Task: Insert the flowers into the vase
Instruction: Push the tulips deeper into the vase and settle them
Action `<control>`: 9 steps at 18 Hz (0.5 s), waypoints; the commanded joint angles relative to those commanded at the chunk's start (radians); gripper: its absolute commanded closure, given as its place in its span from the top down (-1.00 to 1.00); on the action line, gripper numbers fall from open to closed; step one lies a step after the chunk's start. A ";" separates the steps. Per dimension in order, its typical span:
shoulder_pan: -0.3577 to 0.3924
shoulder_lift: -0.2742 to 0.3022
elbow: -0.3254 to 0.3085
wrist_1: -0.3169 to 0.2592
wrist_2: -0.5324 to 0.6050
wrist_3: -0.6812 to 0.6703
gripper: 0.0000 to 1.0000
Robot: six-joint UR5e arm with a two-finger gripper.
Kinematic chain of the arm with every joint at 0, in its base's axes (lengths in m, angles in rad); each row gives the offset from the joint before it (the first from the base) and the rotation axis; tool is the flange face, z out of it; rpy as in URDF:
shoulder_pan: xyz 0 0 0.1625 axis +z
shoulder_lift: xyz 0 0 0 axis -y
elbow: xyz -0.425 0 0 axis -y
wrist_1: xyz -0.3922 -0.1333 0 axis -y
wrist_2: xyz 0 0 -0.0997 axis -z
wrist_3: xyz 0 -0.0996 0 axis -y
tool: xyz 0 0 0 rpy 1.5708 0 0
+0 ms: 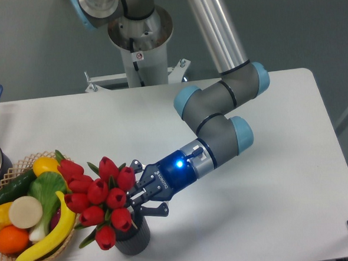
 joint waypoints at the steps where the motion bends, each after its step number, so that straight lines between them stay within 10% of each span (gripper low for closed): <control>1: 0.000 -0.006 -0.002 0.000 0.000 0.014 -0.70; 9: 0.000 -0.015 -0.017 0.000 0.002 0.034 -0.68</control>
